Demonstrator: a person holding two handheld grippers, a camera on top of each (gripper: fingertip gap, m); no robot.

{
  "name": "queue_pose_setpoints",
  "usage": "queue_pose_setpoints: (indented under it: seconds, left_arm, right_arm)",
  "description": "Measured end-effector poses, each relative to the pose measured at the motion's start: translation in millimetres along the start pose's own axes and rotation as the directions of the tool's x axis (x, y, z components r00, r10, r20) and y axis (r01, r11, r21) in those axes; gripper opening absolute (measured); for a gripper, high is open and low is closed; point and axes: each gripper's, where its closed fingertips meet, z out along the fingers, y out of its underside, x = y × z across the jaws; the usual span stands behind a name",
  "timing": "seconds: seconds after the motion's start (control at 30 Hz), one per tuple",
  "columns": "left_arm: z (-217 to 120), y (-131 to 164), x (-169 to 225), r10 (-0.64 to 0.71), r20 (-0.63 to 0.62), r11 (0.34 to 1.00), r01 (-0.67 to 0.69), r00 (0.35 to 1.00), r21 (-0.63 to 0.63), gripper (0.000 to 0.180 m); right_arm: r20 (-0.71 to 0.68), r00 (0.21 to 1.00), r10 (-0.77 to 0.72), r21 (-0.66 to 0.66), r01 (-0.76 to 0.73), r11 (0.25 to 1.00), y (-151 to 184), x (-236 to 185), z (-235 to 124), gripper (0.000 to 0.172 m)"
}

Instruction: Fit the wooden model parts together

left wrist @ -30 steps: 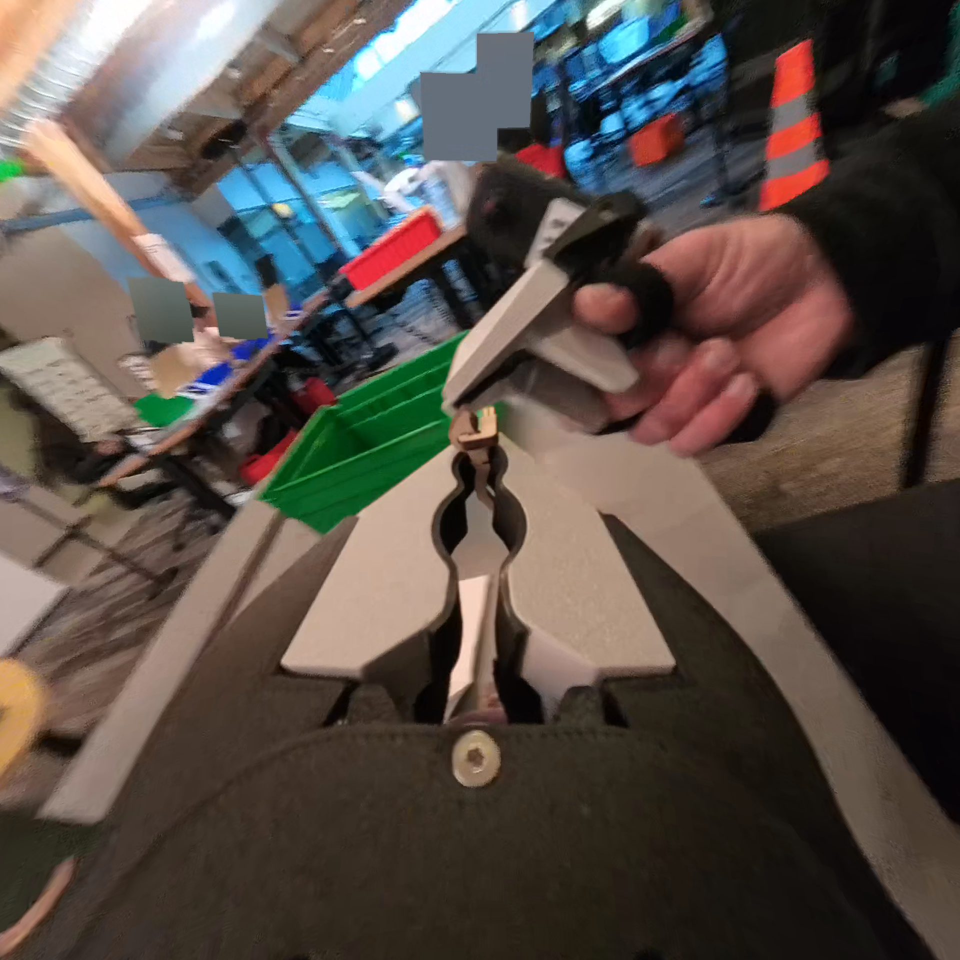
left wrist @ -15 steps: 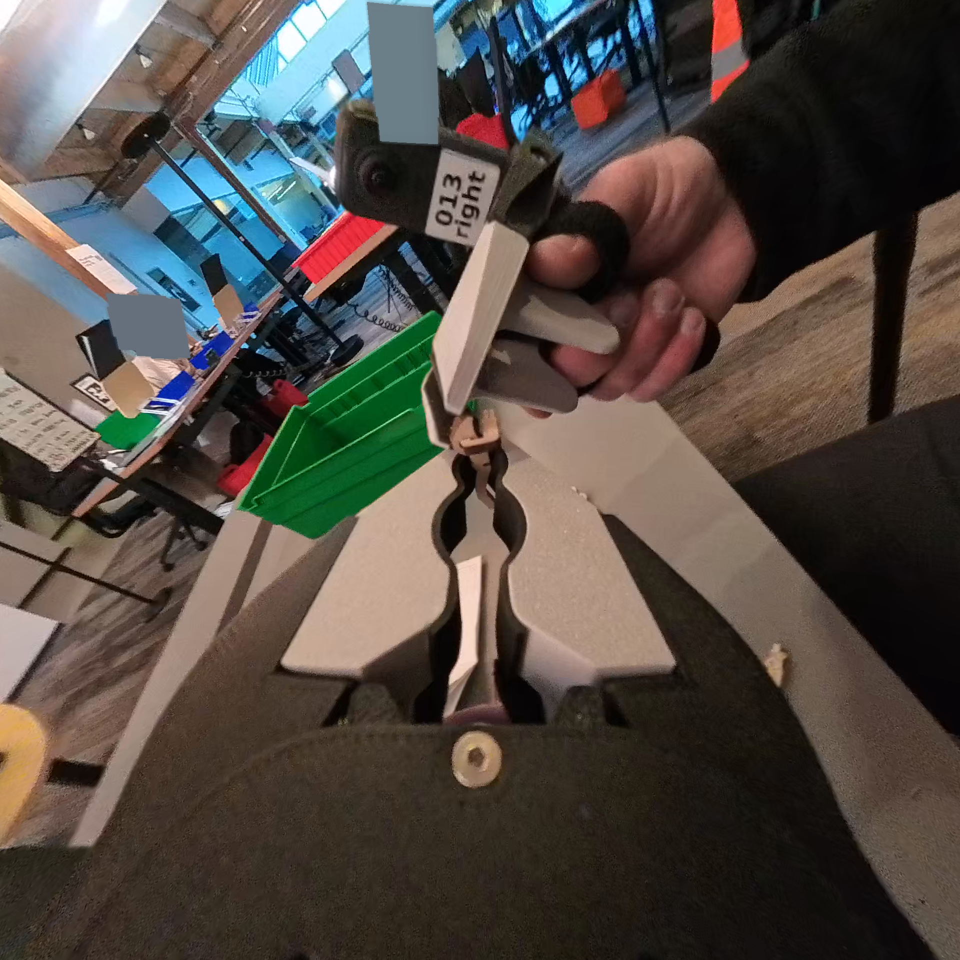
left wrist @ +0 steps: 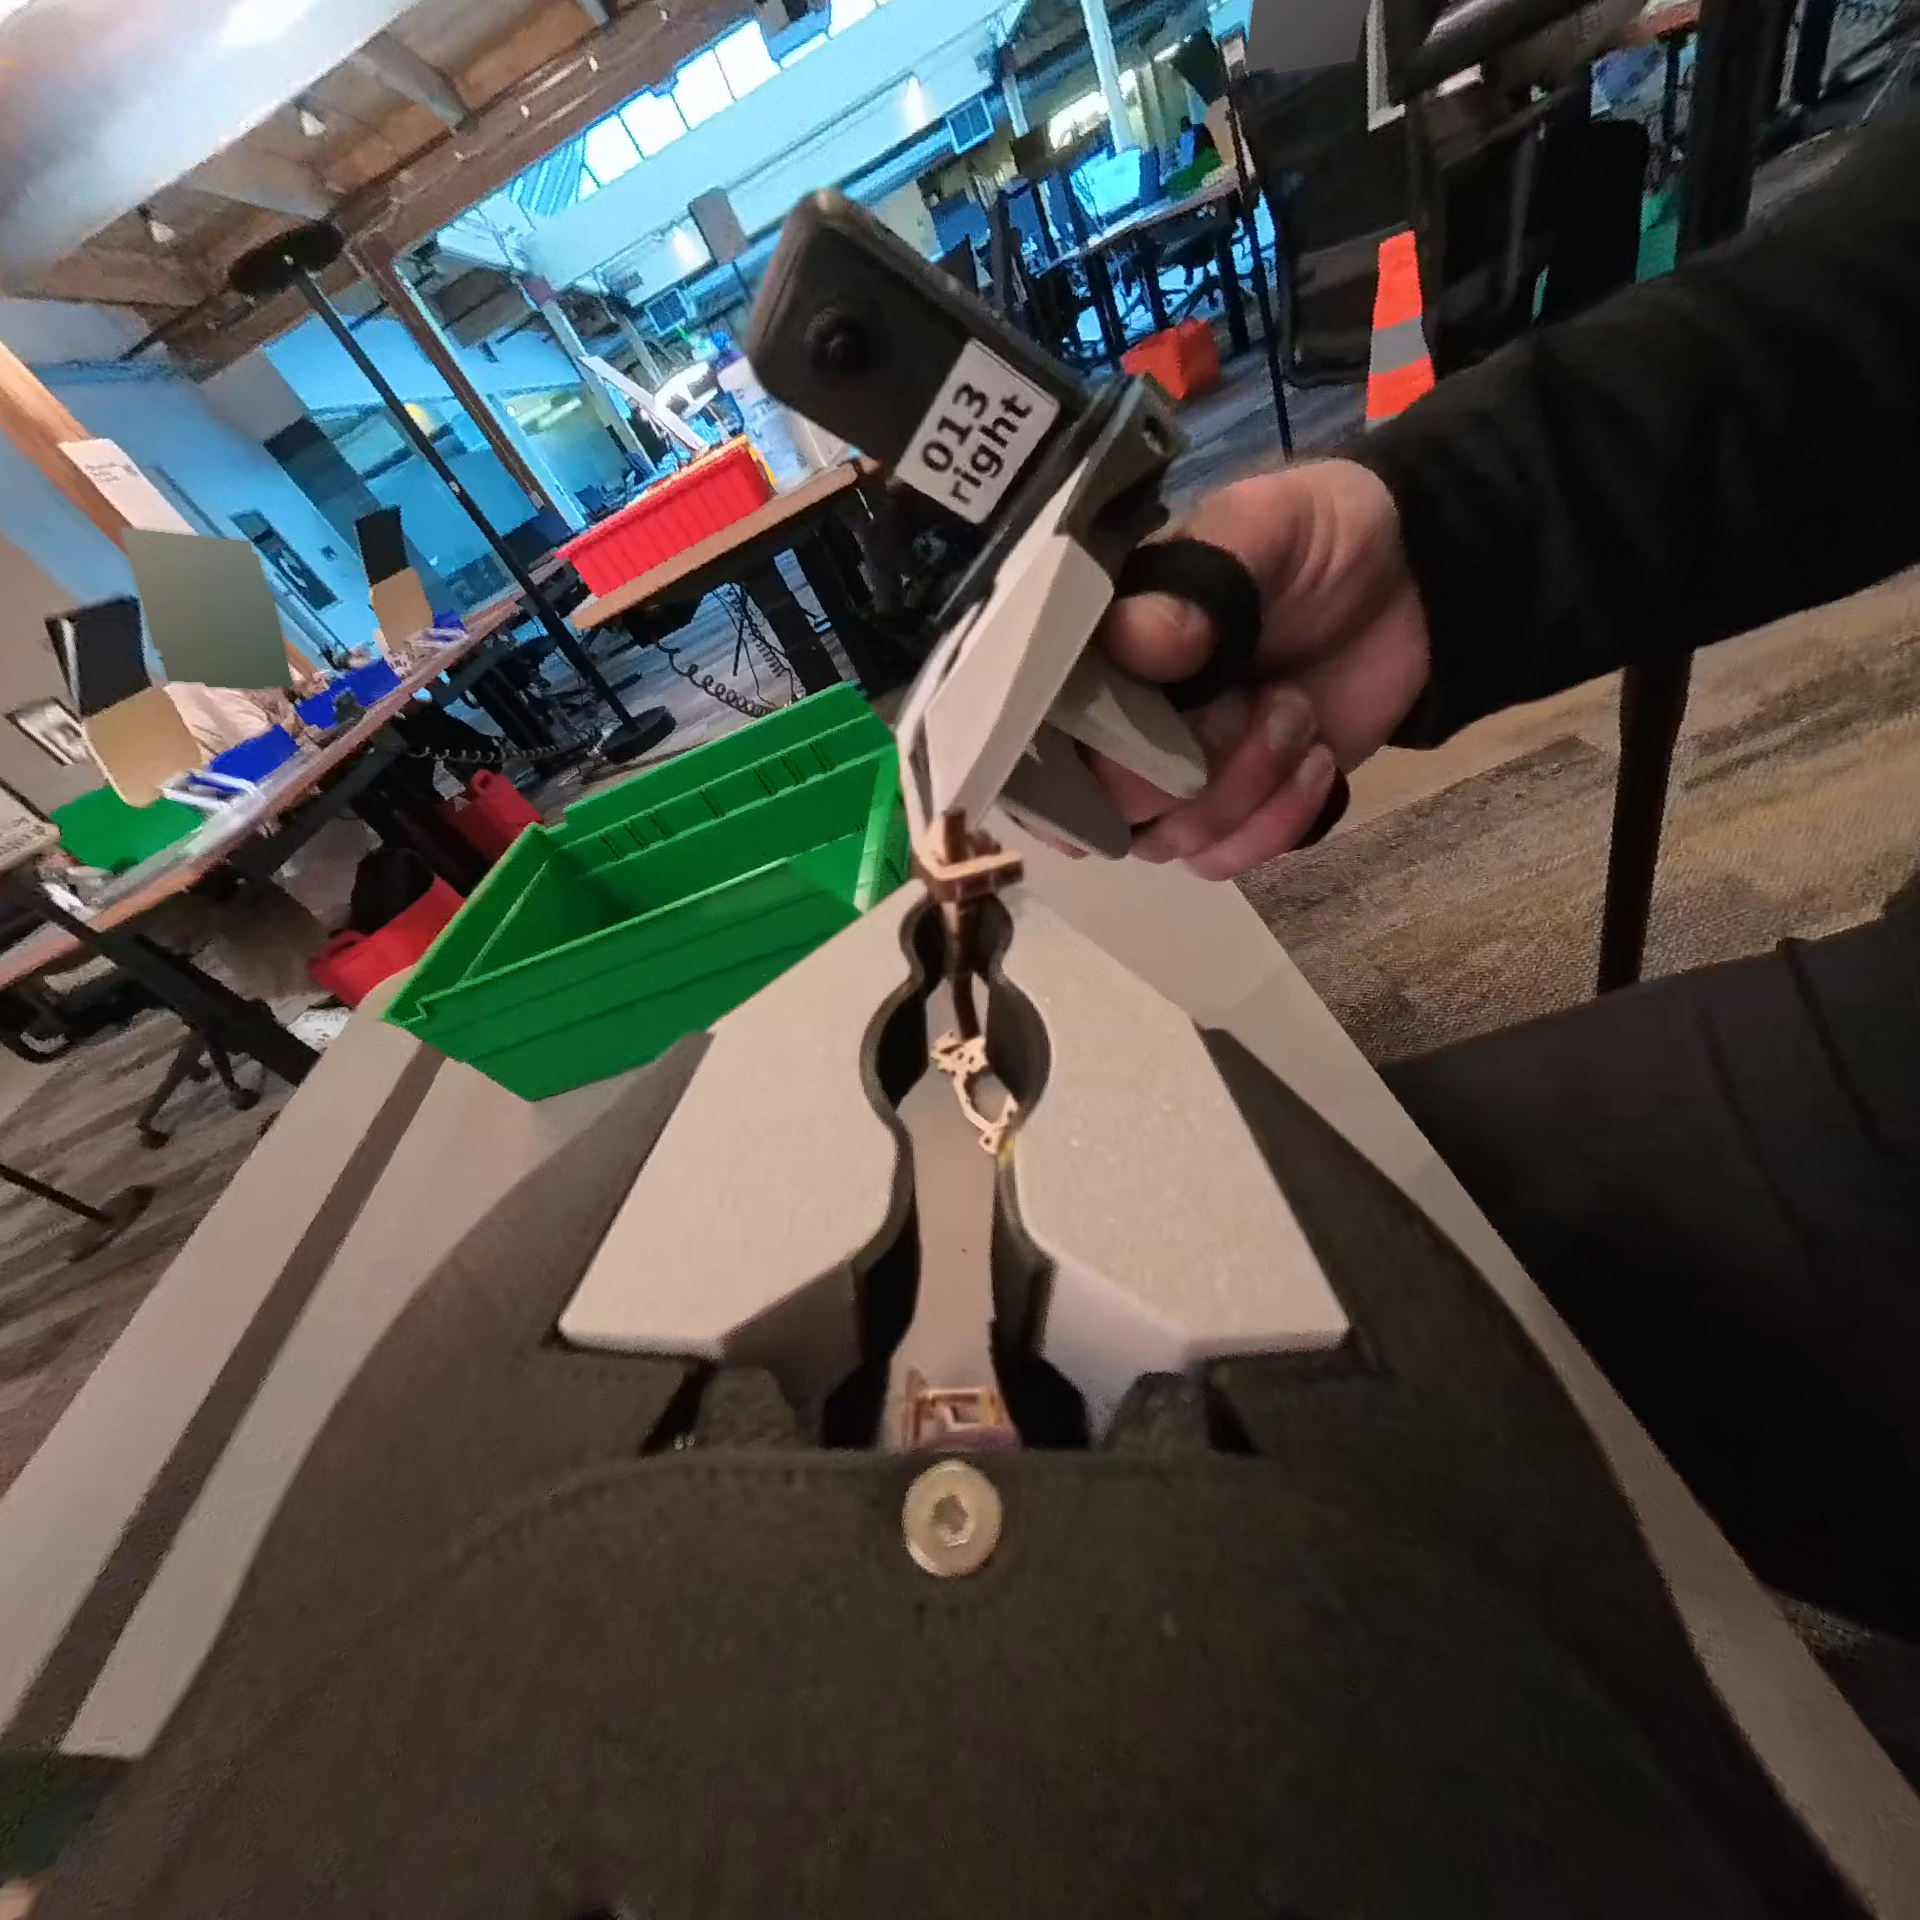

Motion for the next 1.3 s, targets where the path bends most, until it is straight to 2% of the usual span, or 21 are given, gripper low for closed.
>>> queue_pose_setpoints:
  seconds: [0.1, 0.27, 0.4, 0.57, 0.63, 0.8, 0.87, 1.0, 1.1, 1.2, 1.3]
  left_arm:
    - [-0.2, 1.4, 1.1, -0.135, -0.025, 0.990, 0.135, 0.991, 0.027, 0.000]
    - [1.3, 8.3, -5.3, -0.363, -0.027, 0.931, 0.364, 0.931, 0.035, 0.001]
    - [9.4, 15.9, -4.9, -0.456, 0.002, 0.890, 0.456, 0.890, -0.015, 0.000]
    - [14.7, 25.0, -5.2, -0.527, 0.046, 0.847, 0.529, 0.848, -0.044, 0.000]
    - [15.3, 26.2, -4.4, -0.540, 0.049, 0.840, 0.541, 0.841, -0.043, 0.000]
    - [12.4, 25.0, -2.3, -0.594, -0.003, 0.805, 0.594, 0.805, -0.007, 0.006]
    - [11.5, 25.6, -2.1, -0.615, -0.018, 0.788, 0.615, 0.788, 0.014, 0.000]
    - [17.3, 28.9, -6.4, -0.610, 0.024, 0.793, 0.609, 0.792, 0.011, 0.000]
    - [19.9, 34.9, -11.6, -0.646, 0.080, 0.763, 0.647, 0.759, 0.022, 0.001]
    - [19.8, 39.8, -17.0, -0.661, 0.135, 0.747, 0.664, 0.738, 0.031, 0.000]
    - [23.8, 43.2, -16.3, -0.643, 0.171, 0.758, 0.652, 0.747, -0.002, 0.000]
  right_arm:
    - [-0.027, 0.999, -0.039, 0.025, 0.040, 0.999, -3.6, 1.7, -0.6, 0.002]
    - [-0.193, 0.948, -0.253, -0.110, 0.235, 0.966, 1.6, 7.6, 3.6, 0.012]
    - [-0.354, 0.823, -0.444, -0.227, 0.385, 0.895, 3.2, 18.7, 5.6, 0.010]
    - [-0.427, 0.671, -0.607, -0.370, 0.482, 0.794, 6.3, 27.5, 4.7, 0.006]
    - [-0.429, 0.674, -0.601, -0.372, 0.475, 0.798, 7.0, 28.4, 4.8, 0.006]
    - [-0.433, 0.783, -0.445, -0.224, 0.385, 0.895, -0.5, 28.7, 0.4, 0.005]
    - [-0.404, 0.828, -0.388, -0.195, 0.336, 0.921, 0.4, 28.8, -0.7, 0.005]
    - [-0.384, 0.884, -0.267, -0.106, 0.246, 0.964, -2.2, 34.4, -6.5, 0.006]
    - [-0.458, 0.812, -0.362, -0.170, 0.320, 0.932, -3.8, 40.4, -10.2, 0.016]
    - [-0.507, 0.714, -0.483, -0.277, 0.396, 0.876, -2.4, 42.2, -10.7, 0.016]
    - [-0.543, 0.634, -0.551, -0.345, 0.429, 0.835, -0.9, 46.8, -10.1, 0.014]
